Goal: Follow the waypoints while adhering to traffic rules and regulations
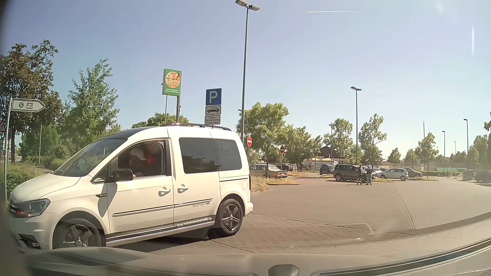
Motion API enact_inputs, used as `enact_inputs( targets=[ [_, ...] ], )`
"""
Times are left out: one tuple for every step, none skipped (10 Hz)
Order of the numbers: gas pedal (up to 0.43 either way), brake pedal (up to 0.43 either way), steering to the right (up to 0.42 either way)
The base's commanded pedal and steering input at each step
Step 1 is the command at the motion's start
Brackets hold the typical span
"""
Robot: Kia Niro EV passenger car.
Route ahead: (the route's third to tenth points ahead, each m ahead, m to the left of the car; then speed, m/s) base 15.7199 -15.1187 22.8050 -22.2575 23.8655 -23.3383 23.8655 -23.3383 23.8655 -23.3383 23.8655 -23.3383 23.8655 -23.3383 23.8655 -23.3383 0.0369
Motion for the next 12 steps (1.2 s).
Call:
enact_inputs(
  targets=[
    [0.110, 0.024, 0.966],
    [0.138, 0.024, 0.966],
    [0.157, 0.024, 0.966],
    [0.157, 0.024, 0.966],
    [0.169, 0.024, 0.966],
    [0.197, 0.024, 0.967],
    [0.240, 0.024, 0.967],
    [0.260, 0.024, 0.967],
    [0.268, 0.024, 0.967],
    [0.268, 0.024, 0.967],
    [0.268, 0.024, 0.966],
    [0.299, 0.024, 0.965]
  ],
)
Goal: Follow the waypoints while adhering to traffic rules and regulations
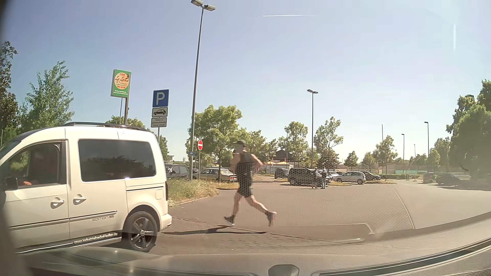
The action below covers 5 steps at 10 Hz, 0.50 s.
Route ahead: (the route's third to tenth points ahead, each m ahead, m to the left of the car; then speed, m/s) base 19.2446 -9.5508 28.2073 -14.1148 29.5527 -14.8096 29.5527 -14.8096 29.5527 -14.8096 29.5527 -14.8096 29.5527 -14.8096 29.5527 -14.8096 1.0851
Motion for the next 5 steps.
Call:
enact_inputs(
  targets=[
    [0.331, 0.024, 0.965],
    [0.378, 0.024, 0.964],
    [0.398, 0.024, 0.963],
    [0.429, 0.024, 0.960],
    [0.449, 0.024, 0.954]
  ],
)
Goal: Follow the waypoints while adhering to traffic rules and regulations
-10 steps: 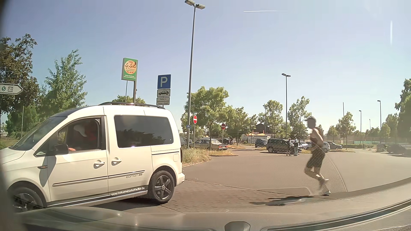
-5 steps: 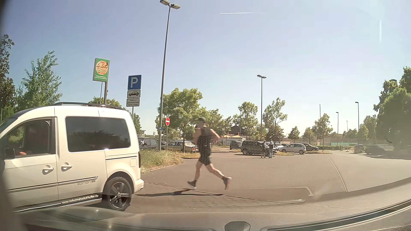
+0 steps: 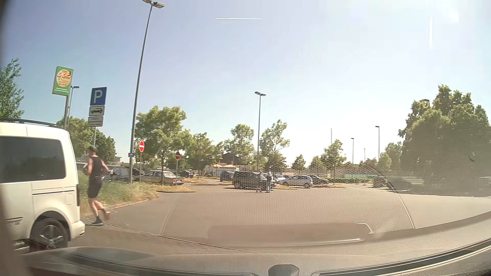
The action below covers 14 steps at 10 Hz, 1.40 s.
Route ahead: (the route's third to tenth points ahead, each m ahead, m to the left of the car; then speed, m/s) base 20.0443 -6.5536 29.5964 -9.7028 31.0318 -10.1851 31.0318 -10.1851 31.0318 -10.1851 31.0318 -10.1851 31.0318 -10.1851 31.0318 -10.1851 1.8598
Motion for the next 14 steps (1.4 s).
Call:
enact_inputs(
  targets=[
    [0.449, 0.024, 0.939],
    [0.449, 0.024, 0.912],
    [0.449, 0.024, 0.883],
    [0.449, 0.024, 0.838],
    [0.449, 0.024, 0.789],
    [0.469, 0.024, 0.728],
    [0.469, 0.024, 0.668],
    [0.469, 0.024, 0.577],
    [0.469, 0.024, 0.490],
    [0.469, 0.024, 0.446],
    [0.469, 0.024, 0.401],
    [0.469, 0.024, 0.356],
    [0.469, 0.024, 0.312],
    [0.480, 0.024, 0.275]
  ],
)
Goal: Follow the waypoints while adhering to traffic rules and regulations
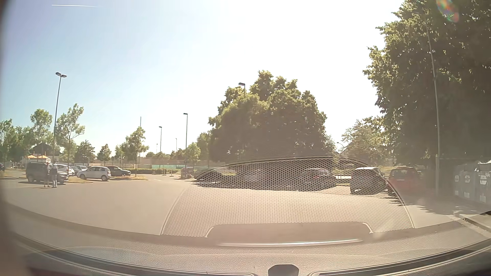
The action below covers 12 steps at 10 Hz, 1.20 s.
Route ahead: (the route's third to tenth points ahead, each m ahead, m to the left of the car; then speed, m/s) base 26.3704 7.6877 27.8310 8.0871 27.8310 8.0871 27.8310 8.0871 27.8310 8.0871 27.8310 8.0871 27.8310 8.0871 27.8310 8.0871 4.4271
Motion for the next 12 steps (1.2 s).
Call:
enact_inputs(
  targets=[
    [0.488, 0.024, 0.246],
    [0.488, 0.024, 0.231],
    [0.461, 0.024, 0.225],
    [0.421, 0.024, 0.225],
    [0.421, 0.024, 0.224],
    [0.409, 0.024, 0.206],
    [0.390, 0.024, 0.173],
    [0.331, 0.024, 0.129],
    [0.299, 0.024, 0.088],
    [0.260, 0.024, 0.040],
    [0.197, 0.024, -0.003],
    [0.150, 0.024, -0.025]
  ],
)
